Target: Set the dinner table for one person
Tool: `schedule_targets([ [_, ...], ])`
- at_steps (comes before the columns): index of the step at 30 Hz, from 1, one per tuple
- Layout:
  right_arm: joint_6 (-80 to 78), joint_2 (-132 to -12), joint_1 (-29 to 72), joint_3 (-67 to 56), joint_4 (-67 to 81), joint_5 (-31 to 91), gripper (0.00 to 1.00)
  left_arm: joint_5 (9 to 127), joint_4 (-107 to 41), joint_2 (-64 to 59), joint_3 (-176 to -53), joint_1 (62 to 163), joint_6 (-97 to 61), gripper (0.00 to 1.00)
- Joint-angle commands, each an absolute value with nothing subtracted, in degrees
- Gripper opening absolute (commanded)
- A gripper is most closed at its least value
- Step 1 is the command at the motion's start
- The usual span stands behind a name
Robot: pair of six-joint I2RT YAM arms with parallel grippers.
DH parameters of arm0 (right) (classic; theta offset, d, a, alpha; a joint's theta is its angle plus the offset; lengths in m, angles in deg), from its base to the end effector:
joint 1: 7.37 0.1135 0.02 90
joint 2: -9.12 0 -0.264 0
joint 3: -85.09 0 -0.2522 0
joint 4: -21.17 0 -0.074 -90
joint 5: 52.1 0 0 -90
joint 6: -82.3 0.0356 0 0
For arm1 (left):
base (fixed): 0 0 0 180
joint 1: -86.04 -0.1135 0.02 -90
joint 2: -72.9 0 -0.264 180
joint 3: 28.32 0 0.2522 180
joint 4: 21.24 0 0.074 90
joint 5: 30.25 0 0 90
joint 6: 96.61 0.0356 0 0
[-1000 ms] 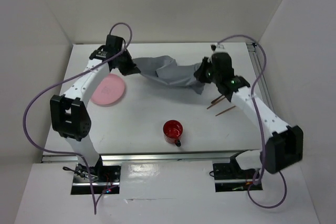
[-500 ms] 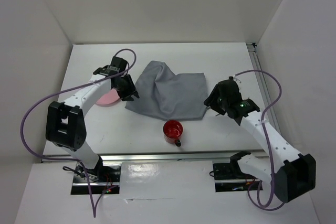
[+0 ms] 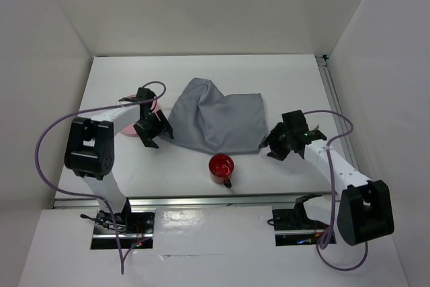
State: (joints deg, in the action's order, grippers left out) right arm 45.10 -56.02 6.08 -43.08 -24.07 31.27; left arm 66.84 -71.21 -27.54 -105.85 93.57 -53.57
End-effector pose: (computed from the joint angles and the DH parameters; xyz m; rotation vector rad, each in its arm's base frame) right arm 0.2047 0.0532 0.2017 0.8649 2.5494 0.5447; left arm 0.3289 -0.0479 0.1705 -0.9563 2.7492 -0.3609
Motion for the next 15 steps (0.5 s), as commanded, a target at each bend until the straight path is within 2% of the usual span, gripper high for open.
schedule_targets([
  [1,43.4,-59.2,3.2,-42.4,-18.4,28.9,0.58,68.5,-67.6,-30.9,-108.1,93.2,-54.9,0.83],
  [3,42.1,-60.8,1.3,-41.9,-16.8,27.6,0.64,68.5,-67.6,-34.0,-110.3,93.2,-55.7,0.76],
  [4,42.0,-62.9,0.8,-41.3,-15.5,27.6,0.64,68.0,-67.6,-34.8,-111.1,93.2,-55.7,0.53],
  [6,40.2,-65.3,0.2,-39.9,-14.9,27.1,0.51,67.5,-68.6,-36.1,-112.7,93.2,-55.1,0.08],
  [7,40.2,-66.5,0.2,-37.8,-14.9,27.8,0.44,67.5,-69.2,-36.1,-114.4,93.2,-55.1,0.0],
  [9,38.7,-69.4,0.2,-35.7,-15.6,29.0,0.21,66.0,-69.8,-35.5,-115.7,92.6,-54.5,0.0],
  [10,38.7,-70.8,0.2,-34.2,-16.1,30.0,0.15,66.0,-70.4,-34.2,-116.3,91.9,-54.5,0.0],
  [15,38.2,-74.4,0.2,-32.0,-16.7,30.5,0.12,64.6,-71.0,-32.4,-117.5,91.4,-52.9,0.0],
])
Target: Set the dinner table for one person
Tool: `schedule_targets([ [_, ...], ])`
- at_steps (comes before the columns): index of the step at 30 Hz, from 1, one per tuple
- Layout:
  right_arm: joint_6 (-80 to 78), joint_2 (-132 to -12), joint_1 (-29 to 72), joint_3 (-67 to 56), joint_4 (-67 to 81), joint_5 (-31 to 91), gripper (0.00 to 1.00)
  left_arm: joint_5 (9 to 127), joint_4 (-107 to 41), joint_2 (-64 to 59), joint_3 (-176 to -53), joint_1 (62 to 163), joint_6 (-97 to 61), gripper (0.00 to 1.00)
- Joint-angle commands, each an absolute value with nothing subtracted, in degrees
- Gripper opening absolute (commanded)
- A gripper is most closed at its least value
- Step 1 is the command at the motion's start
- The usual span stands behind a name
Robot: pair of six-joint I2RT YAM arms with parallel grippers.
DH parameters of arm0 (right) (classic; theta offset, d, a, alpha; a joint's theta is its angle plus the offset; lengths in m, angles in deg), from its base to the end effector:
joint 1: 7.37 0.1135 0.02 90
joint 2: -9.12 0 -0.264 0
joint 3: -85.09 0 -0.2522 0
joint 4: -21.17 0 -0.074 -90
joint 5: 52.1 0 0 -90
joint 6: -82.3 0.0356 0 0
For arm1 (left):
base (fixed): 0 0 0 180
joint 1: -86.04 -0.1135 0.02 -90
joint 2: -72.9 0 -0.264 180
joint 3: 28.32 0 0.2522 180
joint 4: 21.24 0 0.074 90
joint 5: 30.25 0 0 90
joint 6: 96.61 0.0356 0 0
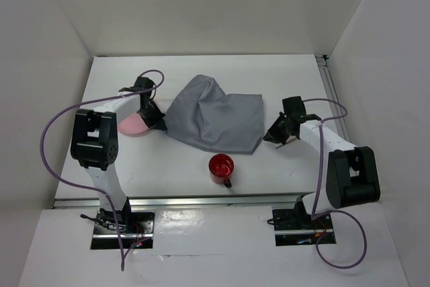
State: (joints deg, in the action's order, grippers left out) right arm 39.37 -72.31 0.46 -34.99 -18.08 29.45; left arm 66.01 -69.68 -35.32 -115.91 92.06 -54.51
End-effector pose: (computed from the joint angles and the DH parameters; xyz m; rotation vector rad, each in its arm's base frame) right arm 0.2654 0.0418 0.1868 0.8612 2.5714 0.5038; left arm 0.3752 -0.0435 0.1732 -0.9886 2.6637 -0.3764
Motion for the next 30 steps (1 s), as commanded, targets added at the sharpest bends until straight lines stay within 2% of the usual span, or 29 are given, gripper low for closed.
schedule_targets([
  [1,38.2,-75.1,0.2,-31.3,-16.7,30.5,0.14,65.3,-71.6,-32.4,-118.0,91.4,-52.9,0.0],
  [3,38.2,-76.9,0.2,-31.3,-16.7,30.5,0.21,66.0,-71.6,-33.0,-118.0,91.4,-52.9,0.0],
  [13,36.3,-83.6,4.3,-27.2,-15.6,28.7,0.21,66.5,-71.6,-33.5,-118.5,91.4,-51.9,0.0],
  [18,36.9,-86.9,9.6,-22.9,-15.5,30.3,0.31,67.0,-72.1,-33.5,-118.6,91.4,-51.9,0.0],
  [21,36.9,-88.3,10.9,-21.7,-16.8,31.4,0.43,67.0,-72.1,-33.5,-118.6,91.4,-51.3,0.0],
  [30,36.3,-88.3,12.6,-21.0,-20.8,37.8,0.48,67.6,-72.1,-33.5,-118.6,91.4,-50.8,0.0],
])
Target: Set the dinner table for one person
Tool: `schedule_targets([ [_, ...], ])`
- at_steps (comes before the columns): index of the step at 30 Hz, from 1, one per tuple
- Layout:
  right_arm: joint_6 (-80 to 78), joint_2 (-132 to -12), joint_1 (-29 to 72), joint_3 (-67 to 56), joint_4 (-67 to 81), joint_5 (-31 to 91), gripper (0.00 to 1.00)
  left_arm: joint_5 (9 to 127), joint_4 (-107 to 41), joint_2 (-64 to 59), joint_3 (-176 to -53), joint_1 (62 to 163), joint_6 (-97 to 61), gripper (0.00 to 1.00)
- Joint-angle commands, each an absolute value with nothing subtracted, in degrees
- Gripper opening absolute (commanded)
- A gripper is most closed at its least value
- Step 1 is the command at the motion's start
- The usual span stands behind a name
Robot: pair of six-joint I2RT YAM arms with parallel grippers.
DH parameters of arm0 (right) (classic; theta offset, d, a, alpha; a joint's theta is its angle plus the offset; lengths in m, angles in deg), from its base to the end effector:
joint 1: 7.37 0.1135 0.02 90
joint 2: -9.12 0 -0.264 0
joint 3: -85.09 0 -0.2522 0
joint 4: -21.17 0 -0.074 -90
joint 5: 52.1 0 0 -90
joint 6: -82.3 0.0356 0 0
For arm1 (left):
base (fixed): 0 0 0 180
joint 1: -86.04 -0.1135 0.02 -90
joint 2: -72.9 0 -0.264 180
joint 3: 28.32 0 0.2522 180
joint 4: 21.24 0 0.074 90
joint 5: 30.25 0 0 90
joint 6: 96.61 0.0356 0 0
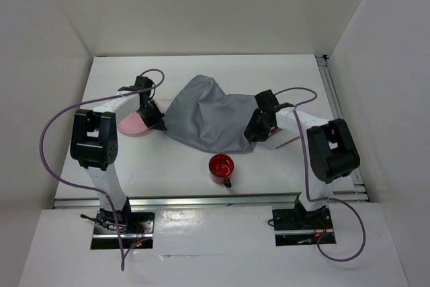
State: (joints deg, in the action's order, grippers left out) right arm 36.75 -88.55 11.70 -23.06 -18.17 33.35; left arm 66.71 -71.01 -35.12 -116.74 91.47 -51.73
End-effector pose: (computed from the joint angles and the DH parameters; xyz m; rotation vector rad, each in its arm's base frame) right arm 0.3093 0.1099 0.1659 0.5879 2.7217 0.4168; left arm 0.3757 -0.0400 0.1776 -0.9357 2.6852 -0.3773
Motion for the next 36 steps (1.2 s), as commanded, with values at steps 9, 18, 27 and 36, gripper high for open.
schedule_targets([
  [9,36.9,-86.3,13.1,-24.8,-22.6,42.4,0.3,67.0,-72.1,-33.5,-118.6,91.4,-50.3,0.0],
  [18,36.9,-87.0,12.6,-24.2,-22.9,44.2,0.0,67.0,-72.1,-33.5,-118.6,91.4,-50.3,0.0],
  [27,32.3,-69.8,6.8,-27.6,-28.8,47.3,0.0,65.9,-73.8,-34.7,-119.6,90.7,-50.3,0.0],
  [36,34.0,-60.9,-0.2,-39.0,-29.0,40.8,0.16,67.0,-72.6,-34.7,-118.0,90.7,-50.3,0.0],
])
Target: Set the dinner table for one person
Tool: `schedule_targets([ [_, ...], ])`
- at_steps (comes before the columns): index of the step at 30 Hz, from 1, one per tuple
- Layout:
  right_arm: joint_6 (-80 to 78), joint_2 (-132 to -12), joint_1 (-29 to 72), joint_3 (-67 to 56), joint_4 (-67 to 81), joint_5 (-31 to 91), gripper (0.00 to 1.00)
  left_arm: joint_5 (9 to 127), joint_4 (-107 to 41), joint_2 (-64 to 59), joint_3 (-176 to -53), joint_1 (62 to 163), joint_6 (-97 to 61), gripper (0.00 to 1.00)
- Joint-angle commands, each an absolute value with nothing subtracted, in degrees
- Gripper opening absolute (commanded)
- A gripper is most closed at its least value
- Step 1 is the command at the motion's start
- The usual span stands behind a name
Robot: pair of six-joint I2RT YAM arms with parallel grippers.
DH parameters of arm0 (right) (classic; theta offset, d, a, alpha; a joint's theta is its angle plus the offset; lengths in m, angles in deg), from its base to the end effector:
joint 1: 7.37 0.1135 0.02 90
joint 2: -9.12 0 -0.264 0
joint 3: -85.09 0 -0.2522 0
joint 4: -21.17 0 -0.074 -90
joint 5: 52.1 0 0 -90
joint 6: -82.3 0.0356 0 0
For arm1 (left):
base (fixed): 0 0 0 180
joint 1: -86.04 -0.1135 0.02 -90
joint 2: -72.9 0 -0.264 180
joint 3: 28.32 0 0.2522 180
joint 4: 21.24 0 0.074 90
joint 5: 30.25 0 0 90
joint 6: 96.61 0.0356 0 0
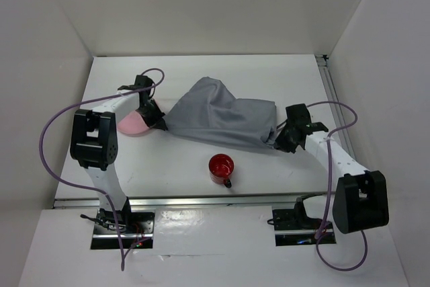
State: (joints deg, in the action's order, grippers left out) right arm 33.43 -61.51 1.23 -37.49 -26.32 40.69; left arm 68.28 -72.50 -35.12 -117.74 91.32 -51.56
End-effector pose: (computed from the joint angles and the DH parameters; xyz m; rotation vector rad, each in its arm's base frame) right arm 0.2292 0.0329 0.2094 0.7578 2.5373 0.2326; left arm 0.3762 -0.0401 0.1816 -0.9342 2.7013 -0.4084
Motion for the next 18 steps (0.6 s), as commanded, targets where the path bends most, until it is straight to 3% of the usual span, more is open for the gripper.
schedule_targets([
  [1,34.7,-60.9,-0.2,-39.0,-29.8,40.8,0.24,67.0,-72.6,-34.7,-118.0,90.7,-50.3,0.0],
  [3,36.0,-59.5,-0.2,-39.0,-29.8,40.2,0.34,67.0,-72.6,-34.7,-118.0,90.7,-50.3,0.0],
  [5,37.4,-57.1,-0.2,-39.0,-29.8,40.2,0.35,67.0,-72.6,-34.2,-118.0,90.7,-50.3,0.0],
  [7,38.0,-54.4,-0.2,-39.0,-29.2,40.2,0.28,67.0,-72.6,-34.1,-117.5,90.7,-50.3,0.0],
  [8,36.9,-53.7,-0.2,-39.0,-28.0,40.2,0.16,67.5,-72.6,-33.5,-117.5,90.7,-49.8,0.0],
  [11,29.8,-55.1,-0.2,-39.0,-22.8,35.2,0.14,68.1,-72.6,-33.0,-117.0,90.7,-49.8,0.0],
  [12,28.1,-56.5,-0.2,-38.5,-22.2,33.3,0.16,68.1,-72.6,-33.0,-117.0,90.7,-49.8,0.0],
  [14,24.6,-61.9,-0.2,-37.8,-21.1,27.2,0.42,68.1,-72.6,-33.0,-117.0,91.2,-49.8,0.0],
  [15,24.0,-63.6,-0.2,-37.0,-21.1,26.0,0.46,68.1,-72.6,-33.5,-117.0,91.2,-49.8,0.0],
  [18,23.5,-66.6,0.9,-37.8,-19.0,22.3,0.47,68.1,-73.2,-33.5,-118.1,91.8,-49.2,0.0],
])
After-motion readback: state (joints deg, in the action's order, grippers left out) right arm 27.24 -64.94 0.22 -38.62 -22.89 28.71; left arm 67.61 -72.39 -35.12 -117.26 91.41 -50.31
